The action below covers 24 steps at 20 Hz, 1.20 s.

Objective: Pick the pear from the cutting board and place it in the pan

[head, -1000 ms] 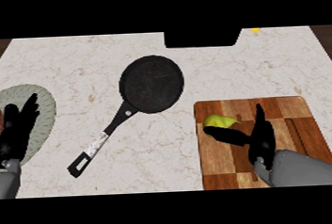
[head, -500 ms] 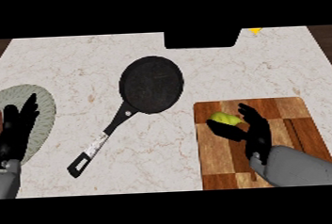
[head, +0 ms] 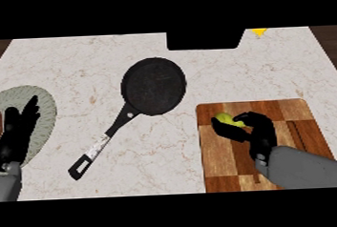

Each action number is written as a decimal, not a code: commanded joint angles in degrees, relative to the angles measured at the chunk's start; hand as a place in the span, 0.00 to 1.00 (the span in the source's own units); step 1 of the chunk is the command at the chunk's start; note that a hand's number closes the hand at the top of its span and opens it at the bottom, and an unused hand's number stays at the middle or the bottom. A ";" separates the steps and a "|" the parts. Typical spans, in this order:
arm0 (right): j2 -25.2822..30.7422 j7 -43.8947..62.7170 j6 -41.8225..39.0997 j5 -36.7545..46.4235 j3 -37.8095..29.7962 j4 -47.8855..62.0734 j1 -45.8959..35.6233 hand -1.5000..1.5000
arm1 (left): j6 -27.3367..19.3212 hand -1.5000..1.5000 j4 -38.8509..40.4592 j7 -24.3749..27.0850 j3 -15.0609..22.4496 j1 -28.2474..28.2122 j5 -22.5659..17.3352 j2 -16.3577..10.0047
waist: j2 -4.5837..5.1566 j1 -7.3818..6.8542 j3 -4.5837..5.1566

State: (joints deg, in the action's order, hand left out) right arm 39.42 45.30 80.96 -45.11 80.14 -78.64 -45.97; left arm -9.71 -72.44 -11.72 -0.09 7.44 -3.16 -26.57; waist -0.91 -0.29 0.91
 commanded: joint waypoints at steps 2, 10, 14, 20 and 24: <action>4.25 -3.88 -12.02 7.46 18.43 -1.16 -2.10 1.00 | 0.62 0.50 0.41 0.07 0.21 1.12 0.19 -0.15 | 0.94 -1.60 -0.27; 8.96 -1.17 -17.55 20.25 33.55 -6.97 -14.65 1.00 | 1.71 0.50 1.71 -0.82 -0.96 1.23 -0.39 -1.10 | 0.07 0.42 -0.48; 11.21 1.20 -12.19 29.64 33.36 -6.82 -25.34 1.00 | 0.72 0.50 1.10 -1.30 -1.84 0.20 -0.74 -0.67 | -0.65 1.45 -0.45; 14.74 5.98 -12.02 36.32 27.68 -15.89 -34.10 1.00 | 1.13 0.50 0.43 -1.07 -2.11 -1.04 -0.35 -1.26 | -0.90 2.83 -0.61; 13.49 12.62 -16.91 37.99 22.33 -15.96 -38.20 1.00 | 1.48 0.50 -2.51 -1.59 -2.00 -3.18 -0.55 -0.98 | -0.19 1.44 -0.76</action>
State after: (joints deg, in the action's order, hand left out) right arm 52.12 52.31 65.92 -9.21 106.35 -91.95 -79.49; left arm -9.60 -73.95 -12.47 -1.22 4.67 -2.84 -26.56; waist -1.43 1.33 0.26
